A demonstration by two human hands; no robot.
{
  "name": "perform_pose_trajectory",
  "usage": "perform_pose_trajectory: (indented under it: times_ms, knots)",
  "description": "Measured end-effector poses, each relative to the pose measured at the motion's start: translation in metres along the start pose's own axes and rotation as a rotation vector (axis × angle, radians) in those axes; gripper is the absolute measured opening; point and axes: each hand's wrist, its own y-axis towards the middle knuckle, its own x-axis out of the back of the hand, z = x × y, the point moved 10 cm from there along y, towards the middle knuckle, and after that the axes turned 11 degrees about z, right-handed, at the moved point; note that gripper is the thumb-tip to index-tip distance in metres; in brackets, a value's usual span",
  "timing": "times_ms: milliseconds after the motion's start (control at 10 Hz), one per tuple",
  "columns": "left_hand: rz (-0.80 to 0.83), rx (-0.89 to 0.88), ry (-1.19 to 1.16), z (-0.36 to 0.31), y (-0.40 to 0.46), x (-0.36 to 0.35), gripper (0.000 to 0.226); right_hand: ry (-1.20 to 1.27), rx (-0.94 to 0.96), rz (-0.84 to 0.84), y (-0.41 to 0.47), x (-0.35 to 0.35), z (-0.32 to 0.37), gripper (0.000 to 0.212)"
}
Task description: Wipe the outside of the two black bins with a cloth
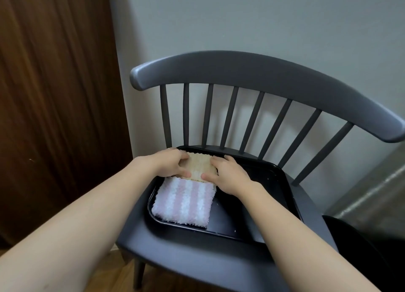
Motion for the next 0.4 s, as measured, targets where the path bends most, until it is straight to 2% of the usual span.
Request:
perform_pose_trajectory:
  times_ms: [200, 300, 400]
  knots:
    - [0.091, 0.046, 0.128, 0.001, -0.003, -0.013, 0.076, -0.066, -0.034, 0.076, -0.003, -0.015, -0.005, 0.057]
    - [0.092, 0.048, 0.113, -0.005, -0.012, -0.008, 0.067, -0.014, -0.062, 0.106, -0.006, -0.011, -0.004, 0.055]
    - [0.058, 0.048, 0.023, -0.011, -0.019, 0.005, 0.076, 0.025, -0.087, 0.044, -0.009, 0.008, -0.007, 0.059]
